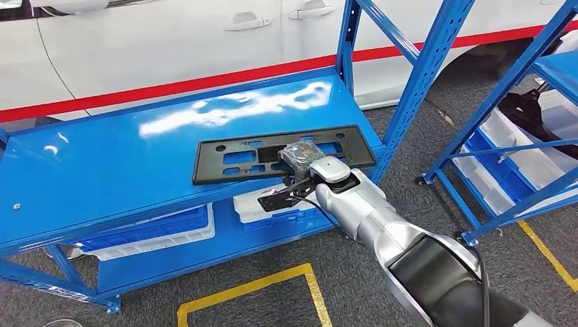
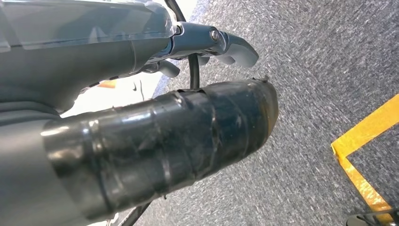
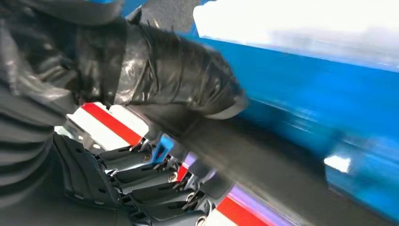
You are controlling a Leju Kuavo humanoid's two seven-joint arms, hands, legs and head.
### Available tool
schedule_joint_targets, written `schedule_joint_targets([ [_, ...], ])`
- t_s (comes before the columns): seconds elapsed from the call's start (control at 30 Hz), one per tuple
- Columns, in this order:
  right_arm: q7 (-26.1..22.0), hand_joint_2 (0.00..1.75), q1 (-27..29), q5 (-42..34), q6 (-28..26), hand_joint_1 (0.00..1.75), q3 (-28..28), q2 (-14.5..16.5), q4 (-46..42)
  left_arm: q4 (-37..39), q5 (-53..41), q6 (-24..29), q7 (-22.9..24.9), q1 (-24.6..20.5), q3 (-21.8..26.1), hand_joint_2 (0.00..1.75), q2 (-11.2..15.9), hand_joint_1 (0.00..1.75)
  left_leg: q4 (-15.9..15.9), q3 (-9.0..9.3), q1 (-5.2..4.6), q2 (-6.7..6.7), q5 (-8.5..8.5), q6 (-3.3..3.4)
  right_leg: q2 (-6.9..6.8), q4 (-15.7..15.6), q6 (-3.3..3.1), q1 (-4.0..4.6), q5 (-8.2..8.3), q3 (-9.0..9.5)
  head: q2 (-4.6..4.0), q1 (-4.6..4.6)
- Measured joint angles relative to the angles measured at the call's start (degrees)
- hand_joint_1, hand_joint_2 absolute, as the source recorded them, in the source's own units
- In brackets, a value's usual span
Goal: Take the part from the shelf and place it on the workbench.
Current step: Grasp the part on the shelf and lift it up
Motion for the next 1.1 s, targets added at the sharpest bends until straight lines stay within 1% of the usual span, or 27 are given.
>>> schedule_joint_targets([
  [0.63,-0.11,1.75,-0.03,0.74,-0.1,1.75,0.0,-0.44,0.01,0.0,-0.03,0.0,-0.01,-0.03,0.0,0.0,-0.32,0.0,0.06,0.02,0.0,-0.01,0.0,0.0,-0.01,0.0,0.06,0.0,0.04,0.06,0.0,-0.01],
  [0.83,-0.11,1.75,-0.11,1.59,-1.95,1.75,0.0,-0.44,-0.02,0.0,0.07,0.12,-0.01,-0.03,0.0,0.0,-0.38,0.0,0.07,0.02,0.0,-0.02,0.0,0.0,-0.01,0.0,0.06,0.0,0.04,0.08,0.0,-0.01],
  [0.9,-0.16,1.75,-0.1,2.15,-3.0,1.75,0.01,-0.44,-0.06,0.0,0.11,0.13,-0.01,-0.03,0.0,0.0,-0.39,0.0,0.07,0.01,0.0,-0.02,0.0,0.0,-0.01,0.0,0.06,0.0,0.04,0.09,0.0,-0.01],
  [1.03,-2.67,1.75,-0.63,4.1,-10.7,1.75,0.04,-0.84,-4.21,0.0,0.84,-0.06,-0.22,0.02,0.26,0.0,-0.44,0.0,0.1,-0.07,0.0,0.02,0.01,0.0,0.03,0.01,0.06,0.0,0.11,-0.03,0.0,0.0],
  [1.07,-2.98,1.75,-0.66,4.32,-11.03,1.75,0.04,-1.08,-5.81,0.0,0.88,0.09,-0.54,0.04,0.32,0.0,-0.45,0.0,0.1,-0.1,0.0,0.01,0.01,0.0,0.02,0.01,0.06,0.0,0.11,-0.06,0.0,-0.01],
  [1.1,-3.18,1.75,-0.6,4.54,-11.05,1.75,0.04,-1.51,-8.26,0.0,0.92,0.23,-0.95,0.07,0.4,0.44,-0.45,0.0,0.1,-0.15,0.0,0.0,0.01,0.0,0.01,0.01,0.06,0.0,0.11,-0.11,0.0,-0.01],
])
